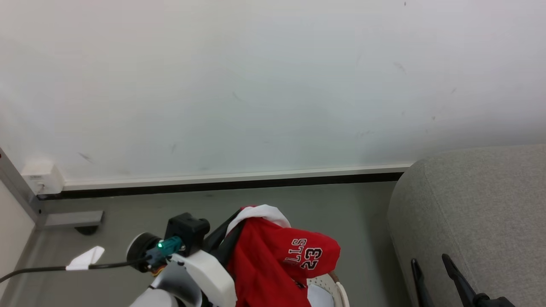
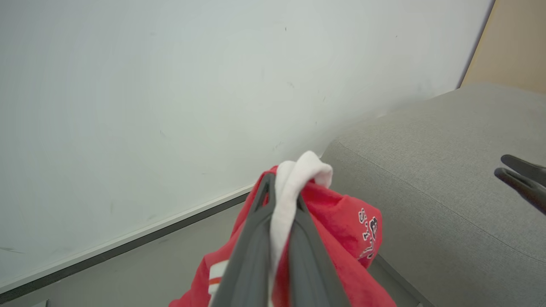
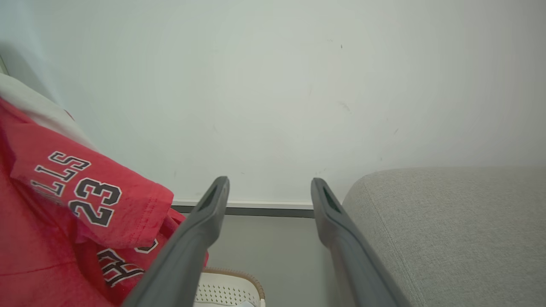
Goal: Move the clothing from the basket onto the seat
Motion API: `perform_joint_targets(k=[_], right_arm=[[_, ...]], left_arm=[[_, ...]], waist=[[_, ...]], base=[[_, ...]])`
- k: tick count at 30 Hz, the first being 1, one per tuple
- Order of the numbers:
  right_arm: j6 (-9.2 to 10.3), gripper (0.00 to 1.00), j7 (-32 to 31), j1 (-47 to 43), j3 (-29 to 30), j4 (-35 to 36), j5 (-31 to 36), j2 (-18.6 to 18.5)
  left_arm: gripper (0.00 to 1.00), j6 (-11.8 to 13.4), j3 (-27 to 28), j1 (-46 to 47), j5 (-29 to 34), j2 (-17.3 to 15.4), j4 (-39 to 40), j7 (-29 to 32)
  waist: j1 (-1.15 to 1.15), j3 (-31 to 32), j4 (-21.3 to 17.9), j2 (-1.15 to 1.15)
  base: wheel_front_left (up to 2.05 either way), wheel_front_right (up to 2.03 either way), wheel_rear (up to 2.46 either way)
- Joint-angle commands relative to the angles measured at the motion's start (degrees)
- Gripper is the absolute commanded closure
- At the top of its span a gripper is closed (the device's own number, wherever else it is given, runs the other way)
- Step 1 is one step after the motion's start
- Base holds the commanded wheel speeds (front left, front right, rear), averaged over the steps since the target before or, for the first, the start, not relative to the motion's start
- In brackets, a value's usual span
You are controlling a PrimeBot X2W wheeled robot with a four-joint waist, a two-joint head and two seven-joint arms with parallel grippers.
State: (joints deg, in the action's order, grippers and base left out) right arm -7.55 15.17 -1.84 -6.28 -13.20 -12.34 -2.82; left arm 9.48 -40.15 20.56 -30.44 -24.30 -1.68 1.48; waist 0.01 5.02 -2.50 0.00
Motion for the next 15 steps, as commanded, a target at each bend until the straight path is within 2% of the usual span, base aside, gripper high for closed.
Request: perform_joint_targets(k=[1,6,10,15], right_arm=[[0.12,0.0,0.0,-0.6,0.1,0.2,-0.2,-0.1],[0.12,0.0,0.0,-0.8,0.0,0.9,0.2,-0.1],[0.12,0.0,0.0,-0.2,-2.4,1.6,0.7,-0.5],[0.12,0.0,-0.2,2.3,-9.3,2.7,-2.1,-5.8]], left_arm=[[1.0,0.3,0.1,-0.4,-0.7,-0.4,0.4,0.0],[1.0,0.4,-0.3,-0.7,-0.7,-0.5,0.8,0.0],[1.0,0.4,-0.7,-0.7,-0.6,-0.4,1.1,0.1],[1.0,0.5,-0.9,-0.3,-0.6,-0.5,1.4,0.3]], waist=[[-0.01,0.1,-0.1,0.0],[-0.01,0.3,-0.1,0.0],[-0.01,0.4,-0.4,0.0],[-0.01,0.5,-0.7,0.0]], base=[[0.0,0.0,0.0],[0.0,0.0,0.0],[0.0,0.0,0.0],[0.0,0.0,0.0]])
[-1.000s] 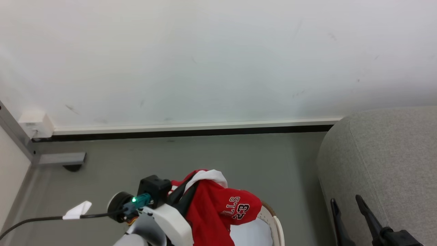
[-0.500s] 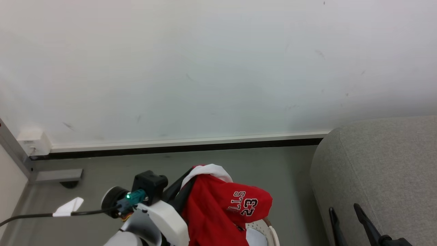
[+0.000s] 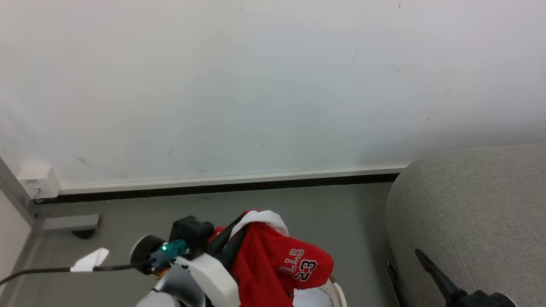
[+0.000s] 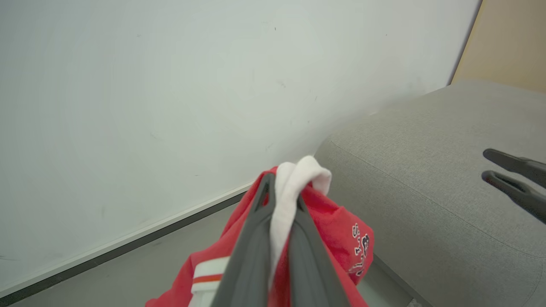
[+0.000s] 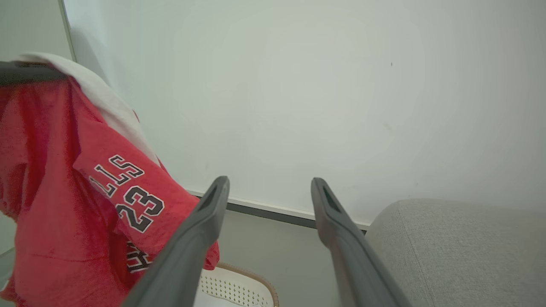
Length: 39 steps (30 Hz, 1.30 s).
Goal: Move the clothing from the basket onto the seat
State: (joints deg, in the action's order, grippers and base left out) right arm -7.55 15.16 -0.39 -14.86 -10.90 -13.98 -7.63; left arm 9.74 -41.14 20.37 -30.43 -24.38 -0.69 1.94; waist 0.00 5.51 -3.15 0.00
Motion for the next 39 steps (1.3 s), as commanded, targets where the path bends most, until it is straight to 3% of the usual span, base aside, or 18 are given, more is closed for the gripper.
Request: perform_joint_targets(k=[1,7,13,21,33,34,35,39], right_arm=[[0.12,0.0,-0.6,1.5,-2.5,0.7,-1.3,-2.5],[0.12,0.0,-5.4,7.4,-14.0,3.1,-6.4,-11.0],[0.12,0.0,-9.1,17.5,-25.9,1.4,-10.6,-14.7],[0.12,0.0,-8.5,30.5,-41.2,-9.3,-16.6,-11.4],[0.13,0.0,-4.2,41.2,-56.3,-26.7,-28.2,-2.4],[0.13,0.29,-3.7,41.7,-56.7,-27.7,-29.1,-2.0],[0.13,1.0,-3.2,41.9,-57.1,-28.0,-30.3,-1.6],[0.13,1.0,-1.3,43.0,-57.9,-28.6,-33.7,-0.7]], left_arm=[[1.0,0.2,0.1,0.0,-0.6,-0.4,0.5,-0.2],[1.0,-0.1,-0.7,0.7,0.0,-0.3,1.5,0.3],[1.0,-0.2,-1.4,1.8,0.4,0.6,2.5,0.6],[1.0,-1.3,-3.8,3.5,1.5,2.1,3.7,1.4],[1.0,-3.5,-6.8,5.7,1.1,4.7,4.2,2.7],[1.0,-3.7,-6.9,5.8,1.0,4.9,4.0,2.6],[1.0,-3.7,-7.0,5.9,0.9,4.9,3.8,2.6],[1.0,-3.8,-6.8,6.2,0.6,4.9,2.8,2.3]], waist=[[0.0,0.0,-0.1,0.0],[0.0,-0.2,-0.3,0.0],[0.0,-0.9,0.0,0.0],[0.0,-1.4,1.7,0.0],[0.0,-1.6,4.1,0.0],[0.0,-1.6,4.2,0.0],[0.0,-1.6,4.4,0.0],[0.0,-1.8,4.6,0.0]], base=[[0.0,0.0,0.0],[0.0,0.0,0.0],[0.0,0.0,0.0],[0.0,0.0,0.0],[0.0,0.0,0.0],[0.0,0.0,0.0],[0.0,0.0,0.0],[0.0,0.0,0.0]])
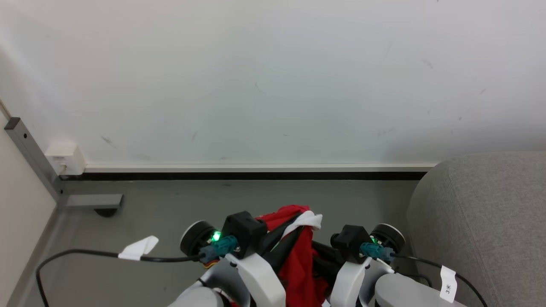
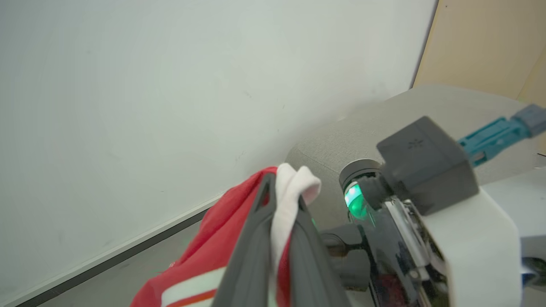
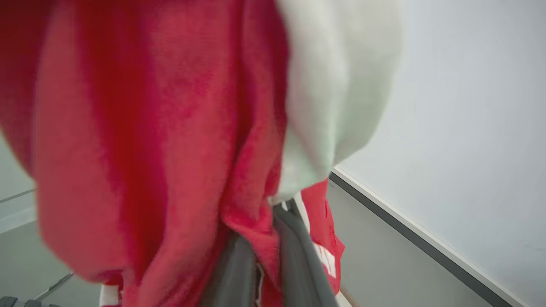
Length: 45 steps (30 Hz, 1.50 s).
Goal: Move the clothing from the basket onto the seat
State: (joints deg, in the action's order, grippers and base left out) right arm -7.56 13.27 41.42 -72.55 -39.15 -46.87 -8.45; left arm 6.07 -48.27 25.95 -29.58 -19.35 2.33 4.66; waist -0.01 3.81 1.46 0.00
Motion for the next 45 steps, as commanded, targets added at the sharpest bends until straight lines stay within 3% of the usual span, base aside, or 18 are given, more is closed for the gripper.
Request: perform_joint_targets(k=[1,13,21,24,27,28,30,31,45], right_arm=[[0.14,1.0,1.0,1.4,-0.3,-0.4,-1.4,0.1],[0.14,1.0,2.0,3.5,-0.3,-0.2,-4.6,-1.5],[0.14,1.0,2.0,3.4,1.8,0.9,-3.9,-2.5],[0.14,1.0,2.0,3.5,2.2,1.0,-3.8,-2.9],[0.14,1.0,2.0,3.6,2.7,1.2,-3.8,-2.8],[0.14,1.0,2.0,3.5,2.7,1.2,-3.8,-2.9],[0.14,1.0,2.0,3.4,2.9,1.3,-3.7,-3.0],[0.14,1.0,2.0,3.2,3.0,1.3,-3.6,-3.1],[0.14,1.0,2.0,2.4,4.3,0.8,-2.8,-3.6]], left_arm=[[1.0,-0.1,0.4,0.6,-0.2,-0.2,-0.6,-0.5],[1.0,1.0,1.9,0.0,-0.9,-1.6,-4.2,-2.0],[0.98,1.2,1.7,-0.5,-1.4,-0.8,-6.4,-3.3],[0.69,1.3,1.6,-0.6,-1.5,-0.6,-7.2,-3.8],[0.62,1.4,1.6,-0.6,-1.5,-0.6,-8.1,-4.0],[0.55,1.4,1.6,-0.5,-1.5,-0.6,-8.3,-4.2],[0.12,1.6,1.7,-0.4,-1.4,-0.6,-8.5,-4.5],[0.0,1.7,1.8,-0.4,-1.4,-0.5,-8.5,-4.6],[0.0,2.9,1.7,-1.9,-1.0,-1.1,-7.8,-6.5]], waist=[[0.01,-0.1,-0.1,0.0],[0.01,-0.6,-1.9,0.0],[0.01,-1.0,-3.3,0.0],[0.01,-1.1,-3.7,0.0],[0.01,-1.2,-4.0,0.0],[0.01,-1.2,-4.1,0.0],[0.01,-1.3,-4.2,0.0],[0.01,-1.3,-4.2,0.0],[0.01,-1.4,-3.4,0.0]], base=[[0.0,0.0,0.0],[0.0,0.0,0.0],[0.0,0.0,0.0],[0.0,0.0,0.0],[0.0,0.0,0.0],[0.0,0.0,0.0],[0.0,0.0,0.0],[0.0,0.0,0.0],[0.0,0.0,0.0]])
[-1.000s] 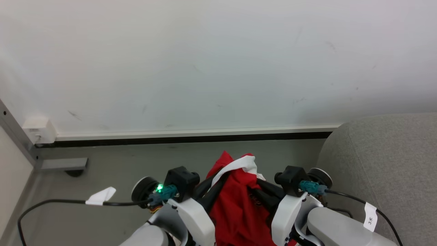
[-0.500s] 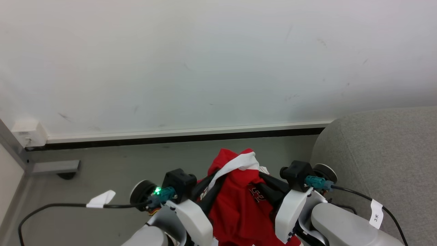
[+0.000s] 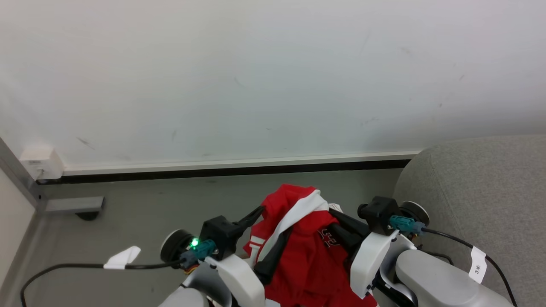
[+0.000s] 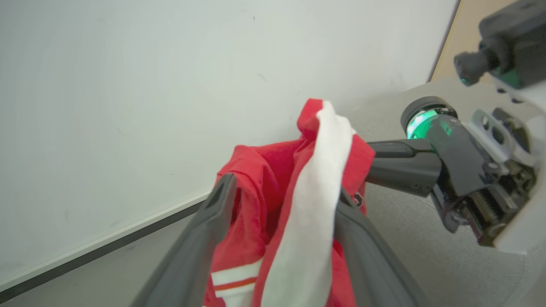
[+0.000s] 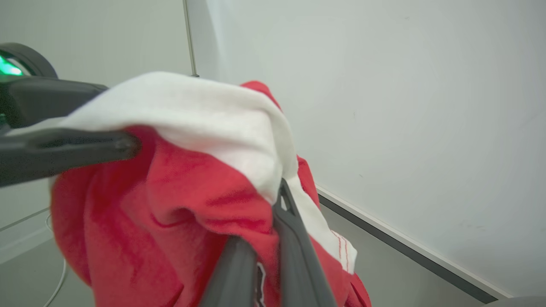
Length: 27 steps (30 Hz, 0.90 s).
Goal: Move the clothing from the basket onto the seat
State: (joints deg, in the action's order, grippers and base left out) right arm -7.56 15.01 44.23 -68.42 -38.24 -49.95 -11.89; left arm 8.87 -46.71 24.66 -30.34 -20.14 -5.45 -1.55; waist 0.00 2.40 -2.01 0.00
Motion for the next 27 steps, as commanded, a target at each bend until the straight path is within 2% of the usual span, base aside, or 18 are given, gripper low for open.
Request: perform_joint_targets(k=[1,17,27], right_arm=[[0.14,1.0,0.2,-0.4,0.4,-0.1,0.4,-0.3],[0.14,1.0,0.2,-0.9,3.0,-0.6,1.6,-1.7],[0.14,1.0,0.2,0.0,5.0,-0.2,2.2,-2.7]], left_arm=[[0.0,0.2,0.2,-0.8,-0.4,-0.3,0.2,-0.6],[0.0,1.1,0.0,-2.4,-1.0,-1.7,1.8,-1.1],[0.0,1.7,-0.1,-2.4,-1.1,-1.8,2.4,-1.0]], waist=[[0.0,-0.1,0.3,0.0],[0.0,0.0,2.3,0.0],[0.0,-0.3,0.4,0.0]], base=[[0.0,0.0,0.0],[0.0,0.0,0.0],[0.0,0.0,0.0]])
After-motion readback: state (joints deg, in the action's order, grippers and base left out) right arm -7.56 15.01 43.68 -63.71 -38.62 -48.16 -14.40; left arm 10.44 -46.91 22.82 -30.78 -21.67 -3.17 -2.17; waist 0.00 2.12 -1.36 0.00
